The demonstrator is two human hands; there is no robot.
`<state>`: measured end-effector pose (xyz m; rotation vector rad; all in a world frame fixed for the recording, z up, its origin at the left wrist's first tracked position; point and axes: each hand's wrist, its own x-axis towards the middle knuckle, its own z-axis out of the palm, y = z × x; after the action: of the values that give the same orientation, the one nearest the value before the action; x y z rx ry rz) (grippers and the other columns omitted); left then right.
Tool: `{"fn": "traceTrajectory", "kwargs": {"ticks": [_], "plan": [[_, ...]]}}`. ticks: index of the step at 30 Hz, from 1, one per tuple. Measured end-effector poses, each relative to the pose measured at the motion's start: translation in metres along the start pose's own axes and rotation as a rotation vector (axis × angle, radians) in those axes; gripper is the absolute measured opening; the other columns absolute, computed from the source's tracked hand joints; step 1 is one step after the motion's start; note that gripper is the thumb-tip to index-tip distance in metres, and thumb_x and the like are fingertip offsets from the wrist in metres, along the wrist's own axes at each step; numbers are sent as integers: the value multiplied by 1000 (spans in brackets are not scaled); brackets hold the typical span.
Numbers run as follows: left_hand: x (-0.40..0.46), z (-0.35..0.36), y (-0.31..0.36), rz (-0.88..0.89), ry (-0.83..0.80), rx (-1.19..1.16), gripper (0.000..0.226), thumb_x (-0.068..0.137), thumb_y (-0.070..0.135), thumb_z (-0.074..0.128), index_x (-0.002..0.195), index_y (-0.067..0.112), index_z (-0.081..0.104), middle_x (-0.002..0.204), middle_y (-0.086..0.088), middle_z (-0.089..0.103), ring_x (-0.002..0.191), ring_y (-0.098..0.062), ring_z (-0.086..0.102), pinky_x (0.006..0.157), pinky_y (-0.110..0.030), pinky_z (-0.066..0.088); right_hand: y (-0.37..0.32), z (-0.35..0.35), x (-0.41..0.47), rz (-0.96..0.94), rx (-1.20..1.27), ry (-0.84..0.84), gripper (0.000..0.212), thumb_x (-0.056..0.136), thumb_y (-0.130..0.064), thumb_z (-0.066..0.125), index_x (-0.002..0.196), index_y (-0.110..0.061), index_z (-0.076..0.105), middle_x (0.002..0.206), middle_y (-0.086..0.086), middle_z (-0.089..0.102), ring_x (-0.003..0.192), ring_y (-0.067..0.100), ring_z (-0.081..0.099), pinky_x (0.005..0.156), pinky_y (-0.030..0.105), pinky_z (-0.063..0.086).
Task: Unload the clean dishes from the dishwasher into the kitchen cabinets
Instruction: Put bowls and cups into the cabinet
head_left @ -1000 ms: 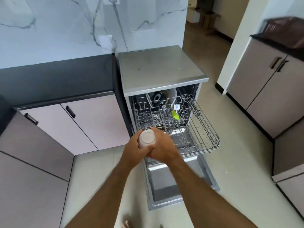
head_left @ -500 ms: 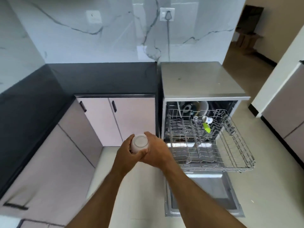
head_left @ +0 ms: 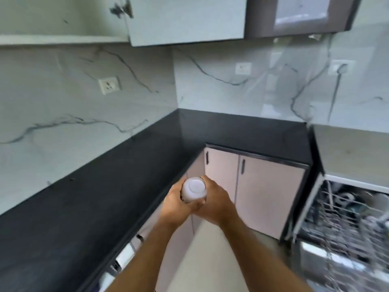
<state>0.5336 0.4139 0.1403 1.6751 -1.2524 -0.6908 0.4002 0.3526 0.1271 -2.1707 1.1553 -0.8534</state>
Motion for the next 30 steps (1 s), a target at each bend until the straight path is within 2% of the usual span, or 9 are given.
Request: {"fn": "traceTrajectory", "kwargs": {"ticks": [2,4,9,15,18,22,25,27,30], "plan": [[9,-37,7,9,53,-28,95,65,36,90,145,32,39,131,18,51,119,-7,53,100,-27,47,-31,11,26,-65,-21,28,82,62,-72,74,130,-38,43,117,-19,59,100,8,62,83,28,59],[20,-70,20,49,106,-31,98,66,35,90,148,30,37,135,15,52,121,-8,53,103,-29,47,-63,14,48,-115,-27,72,79,62,-63,75,130,-36,44,117,-16,59,101,8,61,84,30,57],[50,-141,62,141,281,49,86,70,28,88,144,26,43,125,13,56,116,-8,54,95,-21,42,-138,8,105,-250,-13,130,72,65,-55,71,129,-33,47,117,-10,64,104,14,64,88,30,54],[97,-203,103,235,423,132,79,71,27,86,140,22,46,120,10,57,114,-11,56,101,-29,45,-202,-6,178,-381,-13,127,80,66,-48,78,136,-29,42,123,0,58,111,24,59,87,34,50],[129,-225,119,271,480,163,87,65,39,85,140,22,45,128,5,59,118,-14,57,105,-35,46,-219,-12,222,-465,-30,152,88,65,-45,82,140,-26,40,129,2,48,114,28,56,90,39,50],[169,-241,142,286,576,205,110,59,57,79,151,22,30,146,1,47,131,-17,48,111,-40,41,-232,-20,283,-527,-4,194,91,63,-52,80,142,-29,38,130,-2,46,115,28,56,89,45,54],[199,-251,158,331,623,287,102,72,55,79,152,20,28,150,1,40,136,-17,41,113,-28,33,-239,-29,328,-568,29,227,90,66,-54,78,142,-28,38,131,-2,47,117,28,56,88,42,53],[220,-258,168,343,667,363,90,77,52,77,149,20,34,146,2,44,134,-15,42,102,-19,31,-242,-36,355,-602,43,223,90,66,-54,78,142,-26,40,132,-1,48,119,27,54,90,39,50],[248,-270,184,373,699,423,77,77,55,75,141,24,46,134,5,54,123,-14,51,97,-22,39,-251,-46,390,-663,91,226,88,60,-62,69,137,-26,44,127,1,55,116,27,57,91,36,51]]}}
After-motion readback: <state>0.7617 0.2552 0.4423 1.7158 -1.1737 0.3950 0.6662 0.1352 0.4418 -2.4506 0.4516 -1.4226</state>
